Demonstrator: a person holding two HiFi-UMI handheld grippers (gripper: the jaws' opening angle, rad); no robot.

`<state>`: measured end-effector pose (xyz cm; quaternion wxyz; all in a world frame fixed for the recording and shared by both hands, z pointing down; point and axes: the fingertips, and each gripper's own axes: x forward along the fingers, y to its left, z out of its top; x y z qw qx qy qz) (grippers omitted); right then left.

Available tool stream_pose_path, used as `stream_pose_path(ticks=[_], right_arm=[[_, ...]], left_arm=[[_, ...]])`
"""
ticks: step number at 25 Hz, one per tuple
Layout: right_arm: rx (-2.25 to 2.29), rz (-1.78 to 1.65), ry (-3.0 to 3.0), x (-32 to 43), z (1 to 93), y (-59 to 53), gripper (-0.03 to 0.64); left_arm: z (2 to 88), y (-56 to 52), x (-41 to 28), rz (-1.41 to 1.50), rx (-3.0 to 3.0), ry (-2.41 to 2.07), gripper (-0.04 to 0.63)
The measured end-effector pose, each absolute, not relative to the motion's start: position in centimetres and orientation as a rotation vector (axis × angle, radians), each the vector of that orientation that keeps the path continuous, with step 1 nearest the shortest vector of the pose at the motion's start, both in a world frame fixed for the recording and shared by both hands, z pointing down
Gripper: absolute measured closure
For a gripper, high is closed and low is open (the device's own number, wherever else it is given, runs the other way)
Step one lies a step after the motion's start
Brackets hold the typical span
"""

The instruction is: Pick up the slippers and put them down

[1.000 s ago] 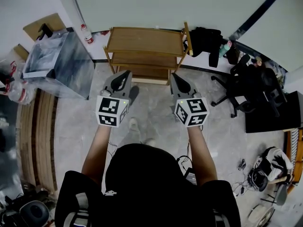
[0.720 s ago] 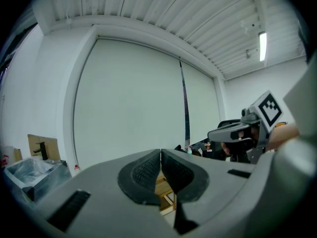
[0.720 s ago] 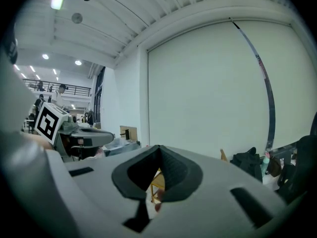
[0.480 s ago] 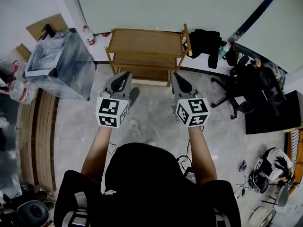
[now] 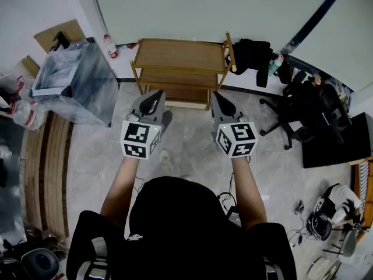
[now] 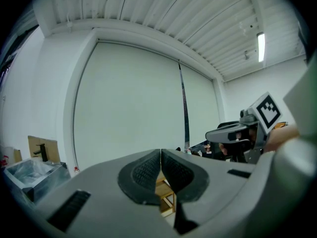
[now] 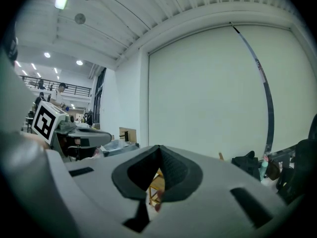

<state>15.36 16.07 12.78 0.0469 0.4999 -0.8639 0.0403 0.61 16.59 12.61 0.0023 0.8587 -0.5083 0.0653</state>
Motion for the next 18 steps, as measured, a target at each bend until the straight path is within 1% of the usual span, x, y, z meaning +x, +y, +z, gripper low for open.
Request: stream_pose_path(ticks=[18], right_arm=[[1.493, 0.125, -2.648, 13.6, 13.6, 16.1, 0.618]], left_arm=[[13.0, 16.4, -0.3, 0.194, 2.688, -1.587, 0.588]])
